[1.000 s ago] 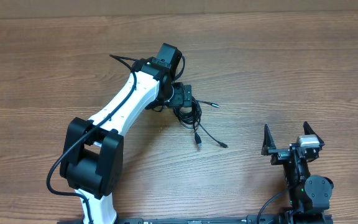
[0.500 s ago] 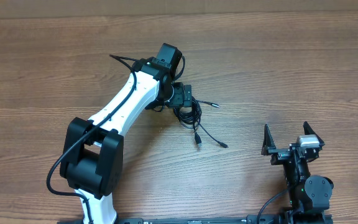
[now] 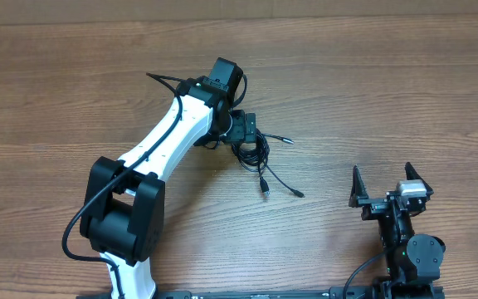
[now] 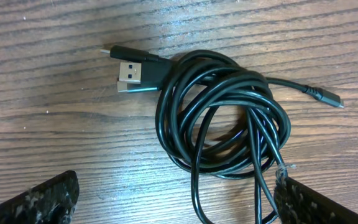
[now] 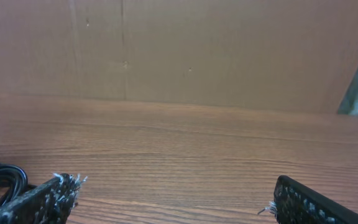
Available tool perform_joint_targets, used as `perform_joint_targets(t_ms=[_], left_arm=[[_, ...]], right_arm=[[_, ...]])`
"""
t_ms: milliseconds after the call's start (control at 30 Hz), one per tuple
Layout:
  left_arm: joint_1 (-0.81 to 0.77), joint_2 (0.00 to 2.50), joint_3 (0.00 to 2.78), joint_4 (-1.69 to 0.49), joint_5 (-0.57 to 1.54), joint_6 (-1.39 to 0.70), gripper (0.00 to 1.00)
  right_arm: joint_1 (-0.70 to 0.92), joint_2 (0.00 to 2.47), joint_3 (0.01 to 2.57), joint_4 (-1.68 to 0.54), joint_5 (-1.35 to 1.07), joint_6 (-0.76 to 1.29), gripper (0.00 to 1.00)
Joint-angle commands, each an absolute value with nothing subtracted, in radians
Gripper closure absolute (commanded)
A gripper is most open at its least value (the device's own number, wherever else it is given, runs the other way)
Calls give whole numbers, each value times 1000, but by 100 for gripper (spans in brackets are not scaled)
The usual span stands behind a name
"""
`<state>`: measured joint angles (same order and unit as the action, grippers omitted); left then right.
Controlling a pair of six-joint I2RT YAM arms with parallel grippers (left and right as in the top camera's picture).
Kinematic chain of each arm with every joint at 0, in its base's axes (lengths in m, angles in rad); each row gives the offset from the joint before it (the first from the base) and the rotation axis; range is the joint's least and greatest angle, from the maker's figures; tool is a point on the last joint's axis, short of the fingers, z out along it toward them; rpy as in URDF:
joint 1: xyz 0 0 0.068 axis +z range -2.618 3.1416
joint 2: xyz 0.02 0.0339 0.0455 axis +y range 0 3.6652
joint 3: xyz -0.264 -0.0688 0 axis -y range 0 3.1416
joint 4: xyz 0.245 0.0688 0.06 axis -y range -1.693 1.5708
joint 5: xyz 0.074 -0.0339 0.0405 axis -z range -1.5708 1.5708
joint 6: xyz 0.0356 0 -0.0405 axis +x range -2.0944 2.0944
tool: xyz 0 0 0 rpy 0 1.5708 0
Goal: Untangle cables
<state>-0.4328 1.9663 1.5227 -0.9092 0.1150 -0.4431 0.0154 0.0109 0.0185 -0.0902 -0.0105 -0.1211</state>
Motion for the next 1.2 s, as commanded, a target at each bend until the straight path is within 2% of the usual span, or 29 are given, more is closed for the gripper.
perform_joint_targets(t_ms=[0,33,67,100,133,433,500,733,833,1167], left_arm=[[-445,1977,1512,-828,94,-442,5],[-445,1976,1513,-821,99,-427,11],[-445,1974,1518,-825,114,-427,30],[-443,1974,1527,-838,128,-426,56],[-442,1972,1541,-862,128,-427,96],[-451,1954,1557,-1023,125,-450,96],[-453,1959,1534,-1016,123,-456,93],[-453,1959,1435,-870,123,-536,80],[-453,1959,1405,-829,124,-543,70],[-473,1959,1280,-593,123,-587,66]], right_arm=[[20,3,8,-84,-1,-125,0],[20,3,8,-84,-1,-125,0],[20,3,8,-84,-1,-125,0],[20,3,8,-84,-1,-125,0],[20,3,8,-84,-1,-125,0],[20,3,8,-84,-1,-125,0],[20,3,8,-84,-1,-125,0],[20,3,8,-84,-1,-125,0],[20,3,8,-84,-1,-125,0],[20,3,8,-84,-1,-125,0]])
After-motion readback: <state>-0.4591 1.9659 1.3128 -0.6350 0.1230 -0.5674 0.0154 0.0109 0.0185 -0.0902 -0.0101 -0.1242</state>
